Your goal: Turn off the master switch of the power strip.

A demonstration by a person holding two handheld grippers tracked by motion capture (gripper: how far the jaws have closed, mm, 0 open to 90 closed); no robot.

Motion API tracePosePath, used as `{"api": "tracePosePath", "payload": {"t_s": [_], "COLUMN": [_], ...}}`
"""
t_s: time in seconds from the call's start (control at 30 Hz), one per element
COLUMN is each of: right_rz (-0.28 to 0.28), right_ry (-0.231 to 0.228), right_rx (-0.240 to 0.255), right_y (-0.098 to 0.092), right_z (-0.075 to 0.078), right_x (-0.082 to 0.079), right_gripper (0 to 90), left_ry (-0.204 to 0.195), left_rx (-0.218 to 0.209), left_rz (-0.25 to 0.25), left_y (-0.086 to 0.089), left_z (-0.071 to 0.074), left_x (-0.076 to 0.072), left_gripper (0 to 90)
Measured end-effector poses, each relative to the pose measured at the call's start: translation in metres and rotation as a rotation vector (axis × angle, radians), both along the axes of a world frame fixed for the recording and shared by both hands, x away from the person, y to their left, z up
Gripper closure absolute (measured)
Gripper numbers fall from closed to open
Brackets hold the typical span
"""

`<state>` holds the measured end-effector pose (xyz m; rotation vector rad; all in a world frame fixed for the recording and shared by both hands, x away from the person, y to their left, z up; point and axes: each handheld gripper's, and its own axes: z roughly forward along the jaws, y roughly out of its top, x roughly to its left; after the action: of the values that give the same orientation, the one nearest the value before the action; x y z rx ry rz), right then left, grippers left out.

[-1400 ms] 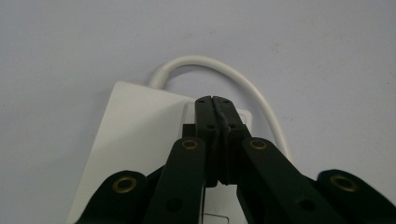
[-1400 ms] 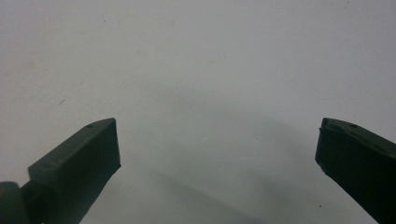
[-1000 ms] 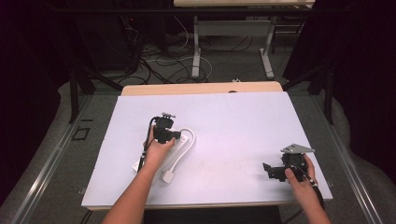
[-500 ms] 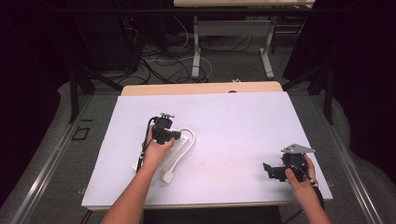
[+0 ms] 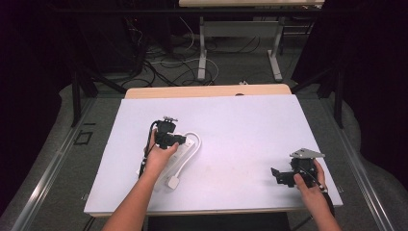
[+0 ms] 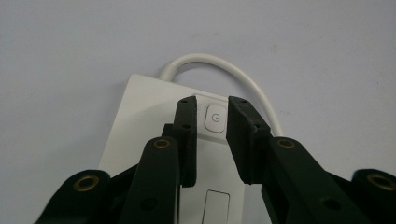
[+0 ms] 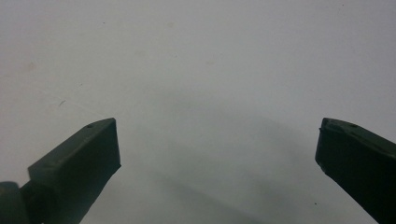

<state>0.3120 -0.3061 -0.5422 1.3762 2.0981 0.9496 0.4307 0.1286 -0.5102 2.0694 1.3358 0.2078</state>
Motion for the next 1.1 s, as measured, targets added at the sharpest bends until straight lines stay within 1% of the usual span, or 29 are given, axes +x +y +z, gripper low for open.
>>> {"api": "tracePosePath", "payload": {"t_s": [0.03, 0.07, 0.27, 0.3, 0.33, 0.37, 0.43, 0.5, 0.53, 0.57, 0.6, 0.63, 0.67, 0.73, 0.77, 0.83, 0.97, 1.0, 1.03, 1.1], "right_rz": [0.002, 0.000, 0.001, 0.000, 0.000, -0.006, 0.001, 0.000, -0.001, 0.000, 0.000, 0.000, 0.000, -0.001, -0.001, -0.001, -0.004, -0.002, -0.004, -0.002], "right_ry": [0.001, 0.002, 0.001, 0.001, 0.001, 0.004, 0.001, 0.002, 0.001, 0.001, 0.001, 0.001, 0.002, 0.001, 0.001, 0.001, 0.000, -0.002, 0.000, -0.001], "right_rx": [0.001, 0.002, 0.002, 0.003, 0.003, 0.007, 0.002, 0.004, 0.003, 0.002, 0.002, 0.002, 0.004, 0.003, 0.003, 0.003, 0.006, 0.004, 0.006, 0.005], "right_y": [0.000, 0.000, 0.000, 0.000, 0.000, 0.000, 0.000, 0.000, 0.000, 0.000, 0.000, 0.000, 0.000, 0.000, 0.000, 0.000, 0.000, -0.001, 0.000, 0.000], "right_z": [0.000, 0.000, 0.000, 0.000, 0.000, 0.000, 0.000, 0.001, 0.001, 0.001, 0.001, 0.001, 0.001, 0.001, 0.001, 0.001, 0.001, 0.001, 0.001, 0.001], "right_x": [0.000, 0.000, 0.000, 0.000, 0.000, 0.000, 0.000, 0.000, 0.000, 0.000, 0.000, 0.000, 0.000, 0.000, 0.000, 0.000, 0.000, 0.000, 0.000, 0.000], "right_gripper": [0.0, 0.0, 0.0, 0.0, 0.0, 0.0, 0.0, 0.0, 0.0, 0.0, 0.0, 0.0, 0.0, 0.0, 0.0, 0.0, 0.0, 0.0, 0.0, 0.0], "left_ry": [0.002, -0.002, 0.002, 0.004, -0.001, -0.002, -0.002, -0.001, -0.004, -0.006, -0.010, -0.013, -0.010, -0.021, -0.026, -0.037, -0.057, -0.063, -0.068, -0.083], "left_rx": [-0.011, -0.007, -0.017, -0.022, -0.013, -0.010, -0.006, -0.016, -0.015, -0.010, -0.016, -0.007, -0.015, 0.002, 0.003, 0.010, 0.023, 0.021, 0.026, 0.039], "left_rz": [0.009, -0.003, -0.002, 0.007, -0.006, -0.008, -0.009, 0.005, -0.006, -0.006, 0.000, -0.011, 0.002, -0.015, -0.010, -0.019, -0.021, -0.022, -0.020, -0.031], "left_y": [0.000, 0.001, 0.001, 0.001, 0.002, 0.002, 0.003, 0.002, 0.003, 0.003, 0.003, 0.004, 0.003, 0.004, 0.004, 0.004, 0.005, 0.005, 0.005, 0.006], "left_z": [0.000, 0.001, 0.002, 0.002, 0.003, 0.003, 0.003, 0.003, 0.003, 0.004, 0.004, 0.005, 0.005, 0.007, 0.007, 0.008, 0.011, 0.012, 0.013, 0.014], "left_x": [-0.001, 0.000, -0.002, -0.003, -0.003, -0.003, -0.004, -0.006, -0.006, -0.006, -0.007, -0.008, -0.009, -0.009, -0.010, -0.012, -0.015, -0.016, -0.017, -0.018], "left_gripper": [71.5, 70.8, 65.1, 64.6, 64.0, 63.0, 60.9, 60.3, 59.7, 59.3, 58.8, 57.7, 57.4, 55.6, 54.3, 52.9, 49.5, 48.2, 47.2, 44.7]}}
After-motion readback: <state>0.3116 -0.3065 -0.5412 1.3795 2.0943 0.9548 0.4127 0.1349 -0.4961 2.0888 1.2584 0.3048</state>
